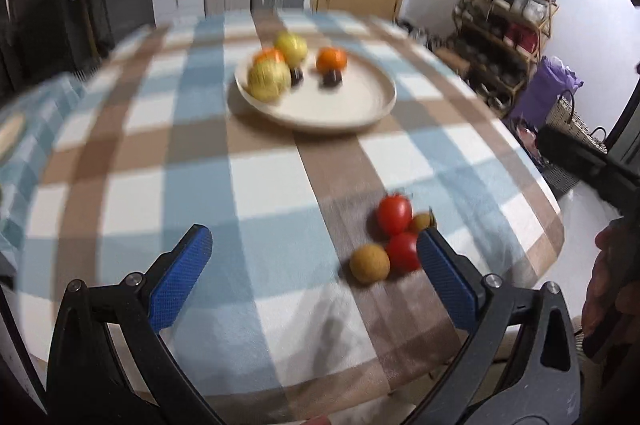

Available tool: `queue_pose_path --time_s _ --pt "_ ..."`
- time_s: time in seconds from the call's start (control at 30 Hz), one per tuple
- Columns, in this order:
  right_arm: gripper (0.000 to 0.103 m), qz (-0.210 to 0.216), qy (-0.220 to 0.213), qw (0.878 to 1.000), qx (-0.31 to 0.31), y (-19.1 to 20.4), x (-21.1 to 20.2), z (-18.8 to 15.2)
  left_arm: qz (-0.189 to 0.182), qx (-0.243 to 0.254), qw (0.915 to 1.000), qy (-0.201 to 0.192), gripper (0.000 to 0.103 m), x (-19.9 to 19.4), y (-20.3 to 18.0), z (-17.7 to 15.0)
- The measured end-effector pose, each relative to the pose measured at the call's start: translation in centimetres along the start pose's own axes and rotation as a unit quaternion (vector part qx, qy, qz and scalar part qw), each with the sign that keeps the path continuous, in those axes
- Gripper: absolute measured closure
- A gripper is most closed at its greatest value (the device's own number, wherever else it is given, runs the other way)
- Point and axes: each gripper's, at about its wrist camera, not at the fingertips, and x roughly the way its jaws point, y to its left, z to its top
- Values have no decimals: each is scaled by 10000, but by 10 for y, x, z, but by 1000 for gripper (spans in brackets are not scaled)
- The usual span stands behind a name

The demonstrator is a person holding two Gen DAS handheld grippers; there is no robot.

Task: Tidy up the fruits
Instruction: 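Move both grippers back to the tomatoes and small brown fruits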

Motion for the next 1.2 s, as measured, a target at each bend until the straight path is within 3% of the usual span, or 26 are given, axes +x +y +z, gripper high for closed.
queue_pose_path --time_s 0.07,0.23,0.53,1.07,1.2 --pt "1 -19 -24 10000 -33 1 0 0 -232 -198 9993 194 1 10 3 -1" --pt "1 10 -45 9998 -170 6 -1 0 -303 -389 9978 452 1 28 5 -3" --pt "1 38 -83 9995 -292 11 -3 0 -84 -177 9982 563 2 40 -6 -5" --pt "1 24 -87 9996 -270 11 -5 1 -601 -244 9958 643 41 42 -6 -7" --pt "1 34 -76 9996 -259 11 -5 1 -746 -302 9946 663 45 43 -6 -7"
